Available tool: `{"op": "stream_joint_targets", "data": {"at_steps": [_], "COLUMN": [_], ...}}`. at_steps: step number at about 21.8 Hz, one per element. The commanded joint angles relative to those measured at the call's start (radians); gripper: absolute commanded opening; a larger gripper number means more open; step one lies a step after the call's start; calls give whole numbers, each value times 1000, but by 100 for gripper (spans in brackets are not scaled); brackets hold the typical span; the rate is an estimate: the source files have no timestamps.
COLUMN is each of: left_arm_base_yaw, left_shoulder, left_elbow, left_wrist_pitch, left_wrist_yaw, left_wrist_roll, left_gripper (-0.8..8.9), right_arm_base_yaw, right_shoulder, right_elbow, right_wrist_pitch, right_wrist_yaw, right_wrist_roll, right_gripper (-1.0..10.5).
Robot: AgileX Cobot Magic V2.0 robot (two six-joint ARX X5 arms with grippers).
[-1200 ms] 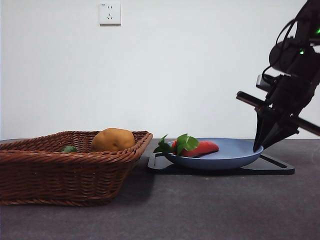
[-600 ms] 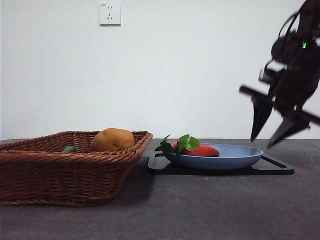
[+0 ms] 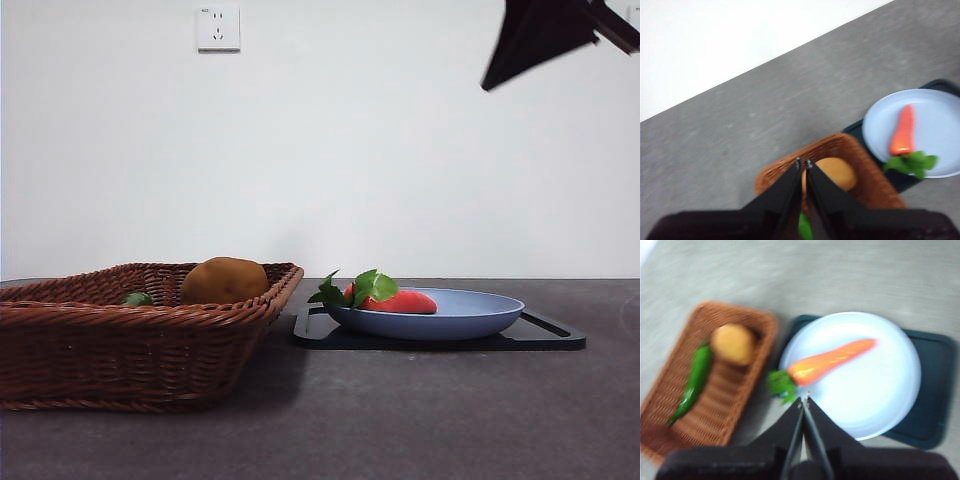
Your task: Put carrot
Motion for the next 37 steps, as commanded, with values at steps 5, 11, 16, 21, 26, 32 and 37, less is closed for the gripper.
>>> {"op": "stream_joint_targets", "data": {"at_steps": [5, 11, 16, 21, 26, 32, 37], "left_arm_base_yaw": [143, 207, 206, 206, 206, 206, 206], "left_shoulder": [-139, -459, -720, -754, -754, -754, -755], "left_elbow": [-14, -227, -448, -482, -482, -482, -482], "left_wrist_pitch": [-109, -77, -22, 5, 6, 6, 6], "left_wrist_yaw": [79, 80, 200, 259, 257, 257, 256], "left_wrist_roll": [21, 21, 13, 14, 14, 14, 14], "left_gripper": [6, 6, 6, 8, 8, 8, 8], "right_arm_base_yaw": [147, 200, 223, 223, 223, 223, 223], "right_shoulder": [-201, -536, -760, -772, -772, -772, -772], "right_elbow": [-176, -529, -744, -749, -749, -749, -748], "right_wrist_pitch": [108, 346, 488, 491, 491, 491, 491], "right_wrist_yaw": [232, 349, 410, 410, 410, 410, 410], "right_wrist_roll": [-21, 34, 44, 43, 40, 40, 40], "right_gripper": [3, 3, 3, 4, 4, 4, 4]}}
